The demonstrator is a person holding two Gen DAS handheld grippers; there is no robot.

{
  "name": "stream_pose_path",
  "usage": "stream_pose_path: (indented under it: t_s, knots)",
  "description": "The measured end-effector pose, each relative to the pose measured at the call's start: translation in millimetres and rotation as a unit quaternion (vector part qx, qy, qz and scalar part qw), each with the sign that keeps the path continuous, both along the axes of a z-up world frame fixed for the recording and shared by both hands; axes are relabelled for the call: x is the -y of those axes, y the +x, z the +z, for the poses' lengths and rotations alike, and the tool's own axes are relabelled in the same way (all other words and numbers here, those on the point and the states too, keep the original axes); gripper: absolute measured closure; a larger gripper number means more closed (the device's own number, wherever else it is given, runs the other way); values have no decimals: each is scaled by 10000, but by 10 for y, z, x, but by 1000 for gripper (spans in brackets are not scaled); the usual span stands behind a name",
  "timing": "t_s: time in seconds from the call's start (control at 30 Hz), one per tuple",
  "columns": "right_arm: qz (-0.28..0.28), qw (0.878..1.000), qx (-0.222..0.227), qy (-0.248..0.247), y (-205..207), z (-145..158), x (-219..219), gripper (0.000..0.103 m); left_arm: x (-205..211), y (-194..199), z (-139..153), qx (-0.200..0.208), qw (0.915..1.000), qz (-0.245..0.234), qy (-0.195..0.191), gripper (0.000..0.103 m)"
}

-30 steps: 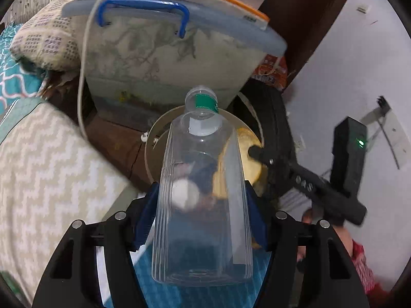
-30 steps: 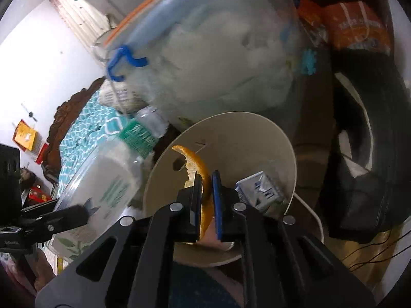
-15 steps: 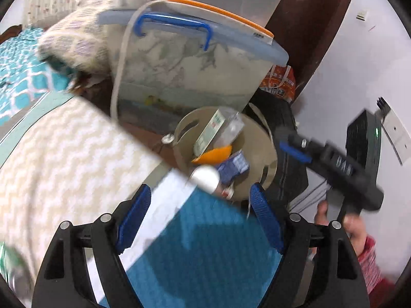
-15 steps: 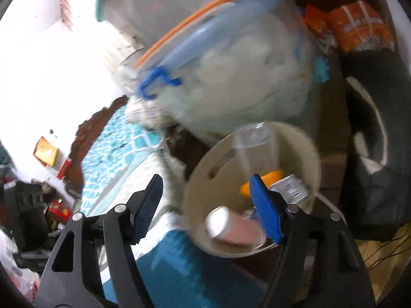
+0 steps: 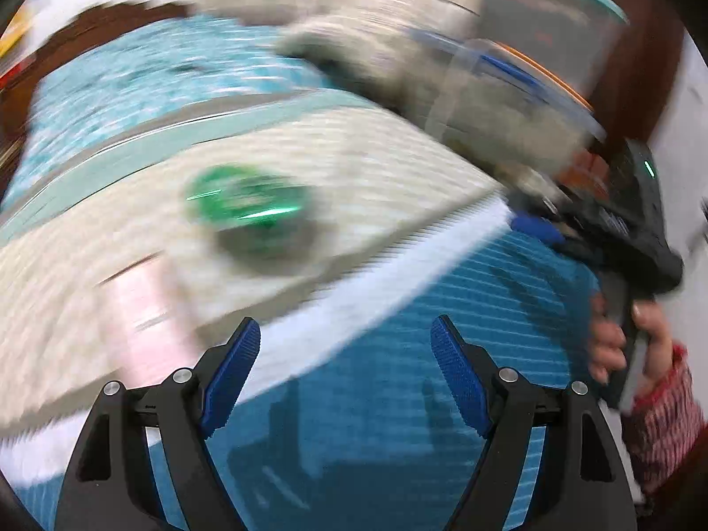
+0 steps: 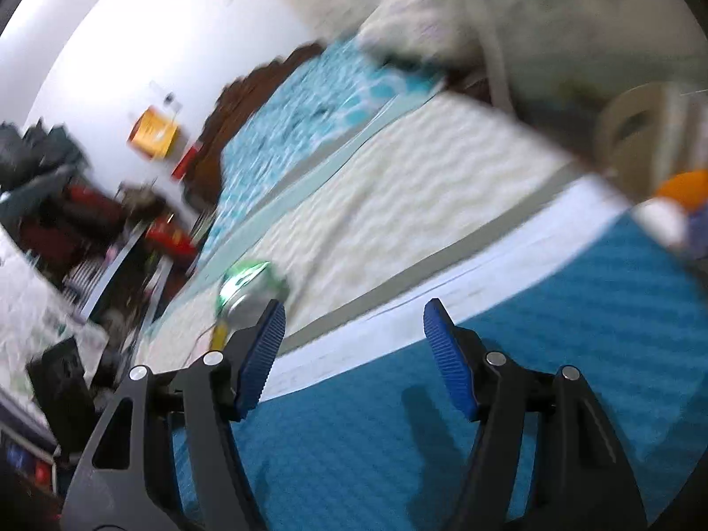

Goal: Collect trash
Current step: 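Grasp the green soda can with the right tool while the left grasps the pink-brown box, then lift the can and box and carry both over the beige bin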

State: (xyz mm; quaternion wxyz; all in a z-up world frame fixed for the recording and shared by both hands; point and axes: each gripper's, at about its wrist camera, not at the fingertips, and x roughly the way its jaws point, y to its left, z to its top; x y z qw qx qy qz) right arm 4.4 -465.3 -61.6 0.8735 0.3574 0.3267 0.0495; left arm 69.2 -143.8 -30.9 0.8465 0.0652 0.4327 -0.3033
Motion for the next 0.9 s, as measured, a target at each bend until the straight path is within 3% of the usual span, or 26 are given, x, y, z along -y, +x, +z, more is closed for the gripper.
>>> stream_pose_path:
  t_s: [0.13, 0.2, 0.3, 0.4, 0.6, 0.7, 0.83, 0.9]
  knots:
    - [495, 9985, -27, 242, 440, -20, -332, 37, -416, 304, -55, -125, 9950, 985, -58, 22]
    - [624, 9977, -67, 252, 795, -17, -399, 38, -480, 390, -92, -91, 9927, 1199, -37, 17]
    - [766, 9960, -298, 354, 1302, -120, -482, 40, -450, 464, -174, -5, 9906, 1366, 54, 11]
    - [865, 9913, -590, 794, 1670, -295, -553, 48, -374, 567, -320, -99, 9877, 1521, 353, 11]
    - [1156, 9847, -751, 1068, 1953, -426, -813, 53, -502, 658, -524, -396, 9842, 1669, 446, 11]
    - [1394, 9817, -792, 1024, 1937, -429, -1012, 60, -558, 630, -567, -366, 9847, 1650, 417, 17]
    - [1521, 9796, -754, 1072, 1711, -428, -1184, 61, -637, 551, -544, -364, 9886, 1436, 275, 41]
    - [1590, 9783, -739, 1105, 1570, -424, -1249, 61, -690, 505, -531, -369, 9890, 1408, 275, 41]
